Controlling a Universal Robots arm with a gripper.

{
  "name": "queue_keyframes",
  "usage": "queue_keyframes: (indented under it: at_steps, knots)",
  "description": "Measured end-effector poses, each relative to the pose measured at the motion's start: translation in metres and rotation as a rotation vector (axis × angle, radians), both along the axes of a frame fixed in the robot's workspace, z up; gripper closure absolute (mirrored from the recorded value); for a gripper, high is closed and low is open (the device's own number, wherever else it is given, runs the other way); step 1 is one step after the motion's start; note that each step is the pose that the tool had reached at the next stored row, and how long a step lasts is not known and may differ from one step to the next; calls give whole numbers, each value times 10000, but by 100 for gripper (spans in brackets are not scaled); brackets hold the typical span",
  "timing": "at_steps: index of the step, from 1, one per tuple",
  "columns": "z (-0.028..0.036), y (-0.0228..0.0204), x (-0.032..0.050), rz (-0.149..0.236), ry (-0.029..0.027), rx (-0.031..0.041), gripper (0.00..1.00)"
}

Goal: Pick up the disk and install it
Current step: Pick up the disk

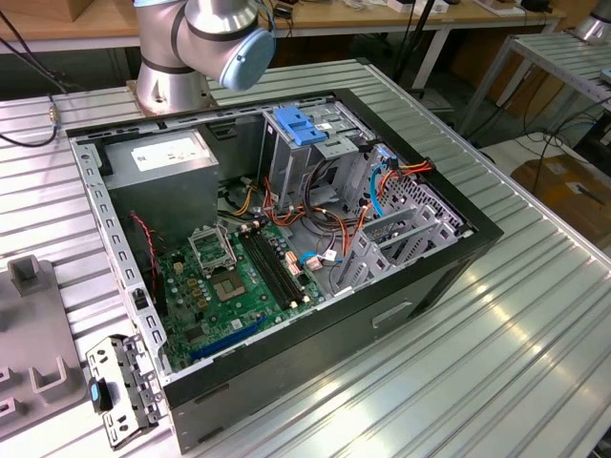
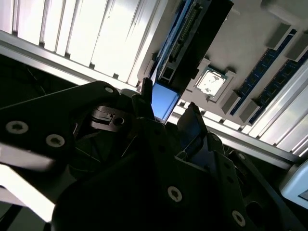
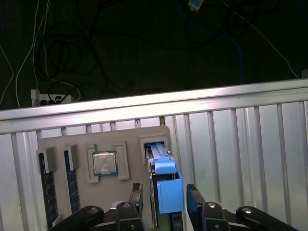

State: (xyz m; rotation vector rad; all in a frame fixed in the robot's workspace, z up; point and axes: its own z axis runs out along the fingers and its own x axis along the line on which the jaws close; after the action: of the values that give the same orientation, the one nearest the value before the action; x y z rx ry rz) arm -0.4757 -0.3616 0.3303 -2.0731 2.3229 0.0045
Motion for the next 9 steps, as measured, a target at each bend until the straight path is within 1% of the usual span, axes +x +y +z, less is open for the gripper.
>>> queue_keyframes:
  at_steps: [1,4,7,9]
  knots:
    - [-11,9,0,4,9,-5,51]
    - [-51,38,0,17,11,-4,51]
    - [-84,42,-1,31,21,-27,51]
    - [-104,46,-4,34,31,-62,51]
